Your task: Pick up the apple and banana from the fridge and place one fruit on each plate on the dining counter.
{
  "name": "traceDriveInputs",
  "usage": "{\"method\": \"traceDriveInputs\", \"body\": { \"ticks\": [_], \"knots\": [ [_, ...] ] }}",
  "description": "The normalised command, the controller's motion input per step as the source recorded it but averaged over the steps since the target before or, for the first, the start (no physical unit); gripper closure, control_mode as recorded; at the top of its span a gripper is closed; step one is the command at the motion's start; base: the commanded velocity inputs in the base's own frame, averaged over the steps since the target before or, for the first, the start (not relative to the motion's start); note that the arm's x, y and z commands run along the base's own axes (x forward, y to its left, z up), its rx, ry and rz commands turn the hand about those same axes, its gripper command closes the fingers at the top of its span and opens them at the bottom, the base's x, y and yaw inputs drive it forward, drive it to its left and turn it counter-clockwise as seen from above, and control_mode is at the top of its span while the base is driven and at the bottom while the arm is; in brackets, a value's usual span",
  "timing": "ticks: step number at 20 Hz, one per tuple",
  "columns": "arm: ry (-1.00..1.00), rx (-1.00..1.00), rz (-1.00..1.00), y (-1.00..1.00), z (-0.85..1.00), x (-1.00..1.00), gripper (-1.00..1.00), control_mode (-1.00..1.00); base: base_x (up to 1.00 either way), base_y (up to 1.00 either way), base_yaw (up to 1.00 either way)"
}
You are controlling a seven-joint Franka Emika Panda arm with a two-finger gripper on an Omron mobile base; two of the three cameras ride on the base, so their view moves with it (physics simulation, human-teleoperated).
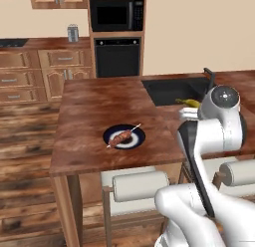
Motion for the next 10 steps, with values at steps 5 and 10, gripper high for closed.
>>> {"method": "traceDriveInputs", "body": {
  "ticks": [5,10],
  "knots": [
    [0.17,0.00,-0.35,-0.78,-0.14,0.33,1.00,-1.00,0.00,0.00,0.00],
    [0.22,0.05,-0.29,-0.62,-0.18,0.41,1.00,-1.00,0.00,0.00,0.00]
  ]
}}
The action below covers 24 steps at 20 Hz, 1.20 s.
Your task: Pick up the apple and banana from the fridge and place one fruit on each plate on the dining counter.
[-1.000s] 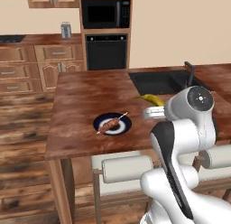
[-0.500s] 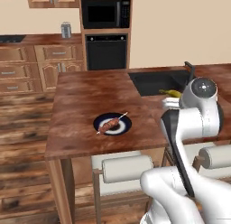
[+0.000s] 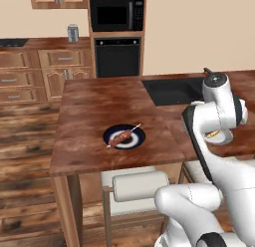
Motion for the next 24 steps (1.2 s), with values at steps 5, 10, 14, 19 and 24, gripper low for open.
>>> {"method": "traceDriveInputs", "body": {
  "ticks": [5,10,14,19,24],
  "knots": [
    [0.14,0.13,-0.23,-0.55,-0.31,0.28,1.00,-1.00,0.00,0.00,0.00],
    [0.04,0.18,-0.18,-0.65,-0.32,0.09,1.00,-1.00,0.00,0.00,0.00],
    [0.00,0.23,-0.12,-0.72,-0.22,0.00,1.00,-1.00,0.00,0.00,0.00],
    [0.00,0.26,-0.05,-0.52,-0.14,0.00,1.00,-1.00,0.00,0.00,0.00],
    [-0.03,0.25,0.00,-0.13,-0.14,0.00,1.00,-1.00,0.00,0.00,0.00]
  ]
}}
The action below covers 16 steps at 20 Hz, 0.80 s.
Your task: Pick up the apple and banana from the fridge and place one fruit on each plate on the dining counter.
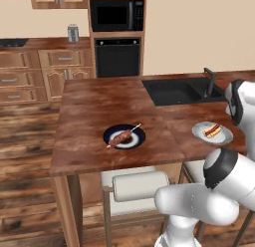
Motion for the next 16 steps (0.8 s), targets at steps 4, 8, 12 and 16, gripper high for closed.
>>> {"method": "traceDriveInputs", "body": {
  "ticks": [4,8,12,16],
  "knots": [
    [-0.01,0.17,0.00,0.00,-0.27,0.06,1.00,-1.00,0.00,0.00,0.00],
    [-0.01,0.12,0.00,0.00,-0.34,0.06,1.00,-1.00,0.00,0.00,0.00],
    [0.00,0.10,-0.01,0.00,-0.35,0.20,1.00,-1.00,0.00,0.00,0.00],
    [0.00,0.11,-0.05,-0.03,-0.29,0.52,1.00,-1.00,0.00,0.00,0.00]
  ]
}}
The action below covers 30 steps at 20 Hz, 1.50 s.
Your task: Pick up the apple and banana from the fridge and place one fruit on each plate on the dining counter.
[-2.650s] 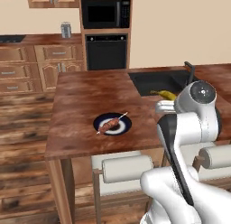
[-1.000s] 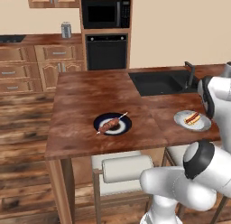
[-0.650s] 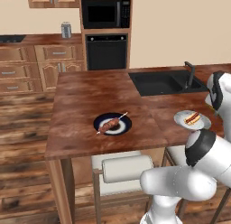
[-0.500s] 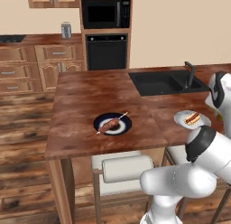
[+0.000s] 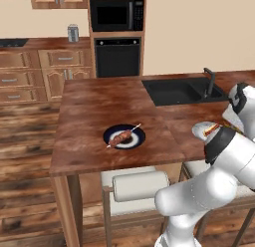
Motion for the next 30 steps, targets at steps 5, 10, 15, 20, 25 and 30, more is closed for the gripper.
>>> {"method": "traceDriveInputs", "body": {
  "ticks": [5,10,15,20,25,30],
  "knots": [
    [0.00,0.11,-0.07,-0.06,-0.36,0.61,1.00,-1.00,0.00,0.00,0.00],
    [0.00,0.09,-0.07,-0.31,-0.37,0.51,1.00,-1.00,0.00,0.00,0.00],
    [0.00,0.09,-0.08,-0.32,-0.35,0.41,1.00,-1.00,0.00,0.00,0.00],
    [0.00,0.11,-0.05,-0.26,-0.25,0.48,1.00,-1.00,0.00,0.00,0.00],
    [0.00,0.08,0.00,-0.05,-0.04,0.51,1.00,-1.00,0.00,0.00,0.00],
    [-0.03,0.04,0.00,-0.08,-0.15,0.33,1.00,-1.00,0.00,0.00,0.00]
  ]
}}
